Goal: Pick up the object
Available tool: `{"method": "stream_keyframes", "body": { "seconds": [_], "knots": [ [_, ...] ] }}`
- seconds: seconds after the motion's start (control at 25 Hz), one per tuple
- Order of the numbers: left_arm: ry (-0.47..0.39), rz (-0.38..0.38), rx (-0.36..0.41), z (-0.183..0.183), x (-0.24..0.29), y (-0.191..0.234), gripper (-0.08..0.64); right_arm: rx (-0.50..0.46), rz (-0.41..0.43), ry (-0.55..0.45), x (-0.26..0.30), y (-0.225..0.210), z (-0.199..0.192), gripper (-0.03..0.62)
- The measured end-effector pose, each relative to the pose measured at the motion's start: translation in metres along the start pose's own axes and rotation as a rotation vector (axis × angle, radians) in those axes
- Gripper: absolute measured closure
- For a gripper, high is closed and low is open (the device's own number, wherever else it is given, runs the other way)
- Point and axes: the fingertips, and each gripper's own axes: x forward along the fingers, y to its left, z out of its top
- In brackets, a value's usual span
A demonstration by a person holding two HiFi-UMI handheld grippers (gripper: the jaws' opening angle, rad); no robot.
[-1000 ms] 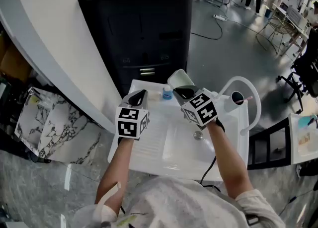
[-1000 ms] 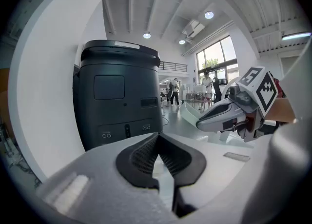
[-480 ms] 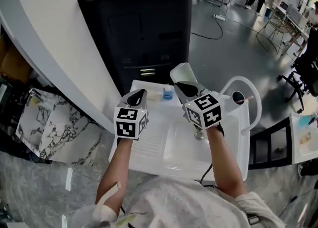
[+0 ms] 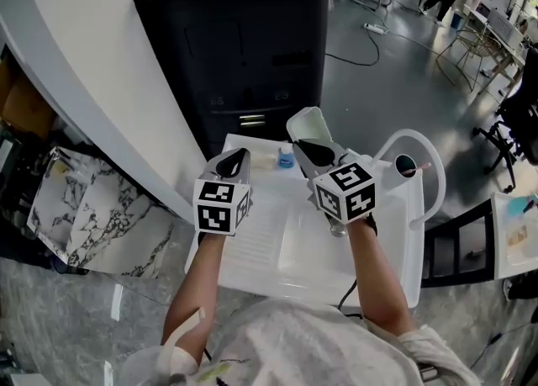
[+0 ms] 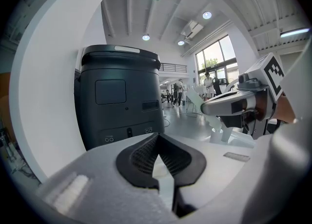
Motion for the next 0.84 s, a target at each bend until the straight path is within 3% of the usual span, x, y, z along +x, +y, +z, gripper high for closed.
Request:
{"method": "stream_keyframes", "body": {
  "seconds": [0.84],
  "knots": [
    [0.005,0.002,-0.008,-0.0038,-0.0013,0.0040,0.560,0.005,0.018,-0.011,0.0013,0.0072,0.0051,0.583]
  ]
}}
